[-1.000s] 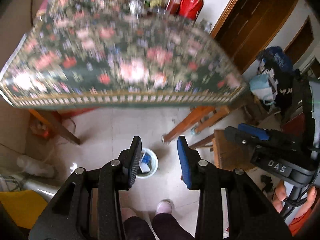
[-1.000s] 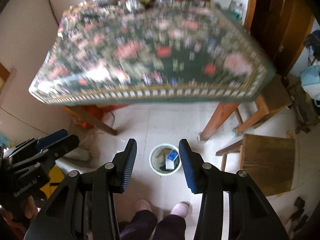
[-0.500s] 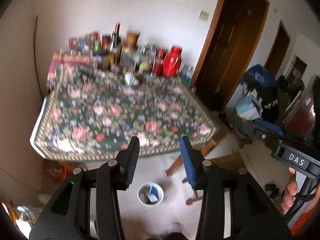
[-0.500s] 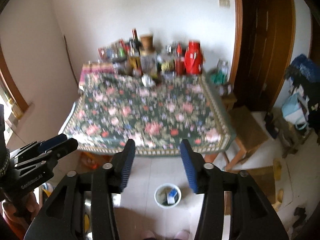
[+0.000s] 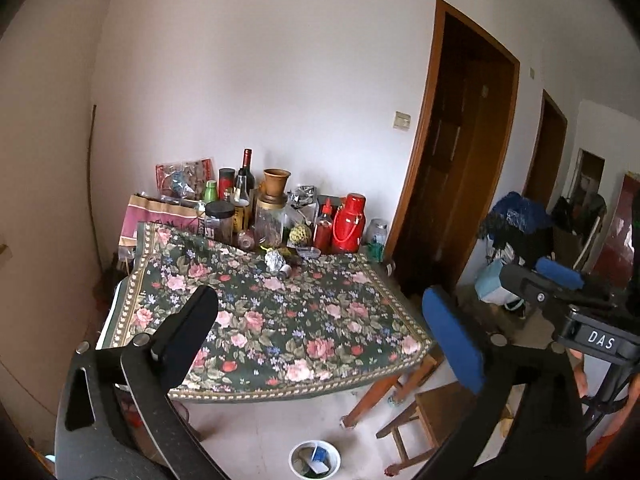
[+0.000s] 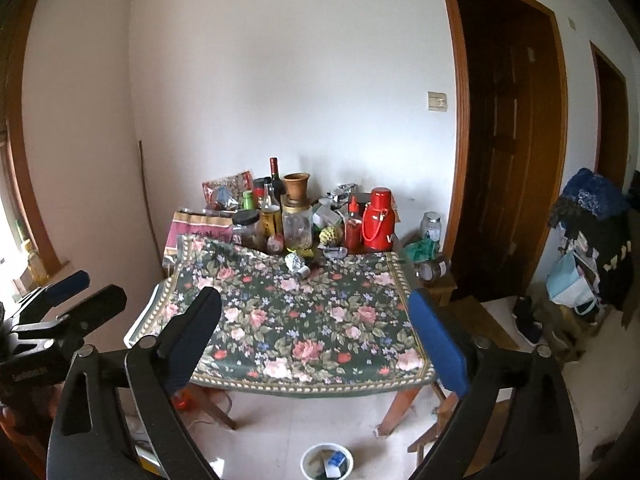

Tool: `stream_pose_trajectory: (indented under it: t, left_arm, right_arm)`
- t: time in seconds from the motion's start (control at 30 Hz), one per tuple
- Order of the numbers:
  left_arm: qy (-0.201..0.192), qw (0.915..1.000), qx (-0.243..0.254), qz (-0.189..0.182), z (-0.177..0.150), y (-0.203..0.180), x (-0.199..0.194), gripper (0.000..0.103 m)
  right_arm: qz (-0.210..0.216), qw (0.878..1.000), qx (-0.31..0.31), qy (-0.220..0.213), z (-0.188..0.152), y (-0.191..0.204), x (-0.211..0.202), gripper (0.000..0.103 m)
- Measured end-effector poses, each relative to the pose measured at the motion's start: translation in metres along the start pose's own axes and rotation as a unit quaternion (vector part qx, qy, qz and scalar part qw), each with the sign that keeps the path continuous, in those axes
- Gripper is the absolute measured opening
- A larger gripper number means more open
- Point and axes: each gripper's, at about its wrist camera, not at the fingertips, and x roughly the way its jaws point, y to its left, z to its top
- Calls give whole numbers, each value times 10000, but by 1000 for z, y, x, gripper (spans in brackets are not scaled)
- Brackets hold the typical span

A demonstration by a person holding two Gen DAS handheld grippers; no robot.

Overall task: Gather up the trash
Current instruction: 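Raise both tools back toward the table top, then reach the left tool to the foil ball while the right tool reaches the small labelled bottle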

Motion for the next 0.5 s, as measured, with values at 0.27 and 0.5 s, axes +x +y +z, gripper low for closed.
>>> stream_pose_trajectory:
  t: [0.27, 0.5]
  left_arm:
    - [-100, 9993, -204, 308, 16, 3, 44, 102]
    - [17, 9985, -162, 517, 44, -15, 101, 102]
  right_arm:
    - [-133, 9982, -217, -545, 19, -19, 28, 103]
    - [74, 9953, -711, -649, 47, -39, 75, 103]
